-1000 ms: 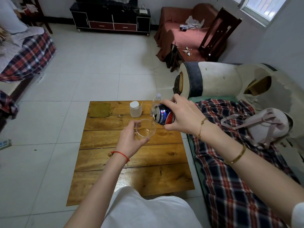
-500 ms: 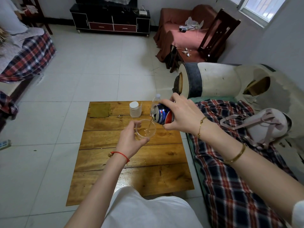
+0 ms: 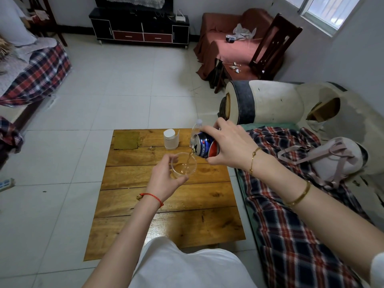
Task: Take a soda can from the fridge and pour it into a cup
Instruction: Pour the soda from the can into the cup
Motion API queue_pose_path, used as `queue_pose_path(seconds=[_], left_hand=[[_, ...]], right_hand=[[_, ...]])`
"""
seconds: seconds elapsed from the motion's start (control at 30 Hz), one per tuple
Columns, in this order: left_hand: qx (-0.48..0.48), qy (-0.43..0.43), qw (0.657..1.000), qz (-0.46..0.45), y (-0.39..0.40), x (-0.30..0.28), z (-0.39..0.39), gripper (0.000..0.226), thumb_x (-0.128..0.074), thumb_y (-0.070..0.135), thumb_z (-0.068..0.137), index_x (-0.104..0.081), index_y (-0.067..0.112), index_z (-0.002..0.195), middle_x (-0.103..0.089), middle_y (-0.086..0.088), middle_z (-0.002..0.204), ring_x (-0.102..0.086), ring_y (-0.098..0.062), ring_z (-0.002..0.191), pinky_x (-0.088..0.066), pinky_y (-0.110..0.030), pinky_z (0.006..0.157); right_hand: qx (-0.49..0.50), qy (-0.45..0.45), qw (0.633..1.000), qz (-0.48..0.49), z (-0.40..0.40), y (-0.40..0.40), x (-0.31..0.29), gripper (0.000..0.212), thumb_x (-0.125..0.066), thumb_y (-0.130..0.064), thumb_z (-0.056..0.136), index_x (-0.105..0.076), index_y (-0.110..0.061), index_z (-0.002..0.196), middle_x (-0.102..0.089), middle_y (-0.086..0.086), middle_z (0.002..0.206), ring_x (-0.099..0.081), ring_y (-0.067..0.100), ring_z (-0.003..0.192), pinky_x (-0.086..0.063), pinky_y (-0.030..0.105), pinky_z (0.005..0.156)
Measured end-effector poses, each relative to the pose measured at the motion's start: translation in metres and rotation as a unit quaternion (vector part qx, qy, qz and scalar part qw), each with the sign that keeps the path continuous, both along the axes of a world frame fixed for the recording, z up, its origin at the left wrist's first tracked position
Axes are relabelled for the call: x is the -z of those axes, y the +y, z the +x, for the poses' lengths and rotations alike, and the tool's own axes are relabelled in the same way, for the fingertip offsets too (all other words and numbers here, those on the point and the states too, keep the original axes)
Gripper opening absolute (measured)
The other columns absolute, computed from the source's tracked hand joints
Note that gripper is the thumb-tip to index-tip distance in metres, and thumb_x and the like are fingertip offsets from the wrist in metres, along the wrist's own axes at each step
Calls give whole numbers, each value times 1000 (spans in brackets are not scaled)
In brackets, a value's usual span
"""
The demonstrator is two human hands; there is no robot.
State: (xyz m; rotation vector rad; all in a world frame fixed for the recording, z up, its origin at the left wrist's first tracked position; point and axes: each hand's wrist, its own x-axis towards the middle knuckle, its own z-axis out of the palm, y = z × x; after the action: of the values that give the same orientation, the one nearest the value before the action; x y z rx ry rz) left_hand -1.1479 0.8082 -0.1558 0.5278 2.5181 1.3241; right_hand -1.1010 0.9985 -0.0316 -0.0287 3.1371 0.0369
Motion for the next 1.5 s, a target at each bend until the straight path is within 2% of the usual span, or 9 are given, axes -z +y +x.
queue_pose_path(seconds=[1.5], left_hand=[[-4, 7, 1000, 3, -2, 2, 11, 66, -86, 25, 70, -52, 16, 126, -62, -1, 127, -59, -17, 116, -52, -37, 100]], right_hand=[[-21, 12, 999, 29, 11, -8, -5, 76, -68, -52, 76, -35, -29, 141, -46, 5, 119, -45, 21, 106, -39, 32, 86]])
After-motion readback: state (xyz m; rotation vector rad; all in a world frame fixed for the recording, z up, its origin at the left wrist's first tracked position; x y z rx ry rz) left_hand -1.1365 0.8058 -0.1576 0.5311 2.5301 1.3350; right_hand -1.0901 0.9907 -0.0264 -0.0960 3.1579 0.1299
